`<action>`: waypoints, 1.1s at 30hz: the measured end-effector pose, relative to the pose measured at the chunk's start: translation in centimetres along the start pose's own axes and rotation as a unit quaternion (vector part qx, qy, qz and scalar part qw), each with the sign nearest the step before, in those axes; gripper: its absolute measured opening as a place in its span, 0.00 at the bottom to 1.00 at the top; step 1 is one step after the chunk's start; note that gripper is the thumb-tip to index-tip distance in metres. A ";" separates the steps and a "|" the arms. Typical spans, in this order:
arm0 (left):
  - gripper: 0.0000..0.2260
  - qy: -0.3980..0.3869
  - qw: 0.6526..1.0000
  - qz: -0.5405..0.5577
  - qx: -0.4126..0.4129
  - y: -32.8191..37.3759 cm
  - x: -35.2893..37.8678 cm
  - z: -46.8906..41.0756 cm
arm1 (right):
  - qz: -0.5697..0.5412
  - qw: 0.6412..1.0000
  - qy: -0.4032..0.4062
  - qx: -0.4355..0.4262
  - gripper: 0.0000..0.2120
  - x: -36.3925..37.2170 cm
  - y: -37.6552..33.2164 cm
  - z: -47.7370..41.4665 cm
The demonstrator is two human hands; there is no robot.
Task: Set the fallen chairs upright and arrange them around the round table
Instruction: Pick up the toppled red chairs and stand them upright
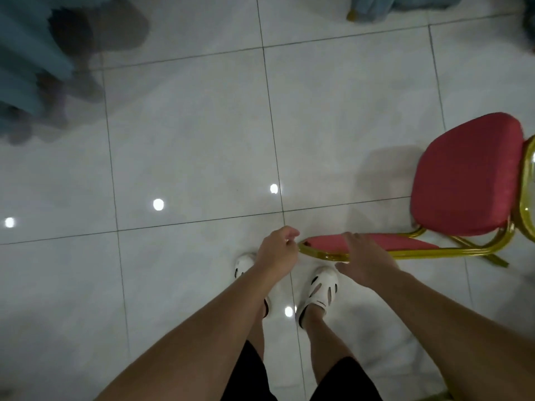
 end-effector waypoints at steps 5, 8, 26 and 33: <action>0.16 0.015 1.000 -0.009 0.020 -2.7 1.7 -2.8 | 0.056 0.998 -0.001 -0.015 0.33 3.6 -0.1 -4.5; 0.16 0.026 0.999 -0.005 0.032 -4.4 3.3 -4.3 | 0.127 0.992 -0.009 -0.013 0.35 5.5 0.6 -6.7; 0.17 -0.024 0.993 -0.103 0.059 -9.5 11.4 -11.6 | 0.176 0.983 -0.055 -0.022 0.13 13.2 4.2 -13.9; 0.14 0.010 0.993 -0.094 0.068 -6.2 8.1 -8.2 | 0.170 0.985 -0.011 -0.008 0.15 9.1 5.6 -8.2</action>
Point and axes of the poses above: each hand's wrist, its own z-axis away from the middle knuckle, its own x-axis out of the palm, y = z × x, the point moved 6 cm from there along -z, towards the middle knuckle, and after that the axes turned 1 degree about -z, right-handed, at the moved point
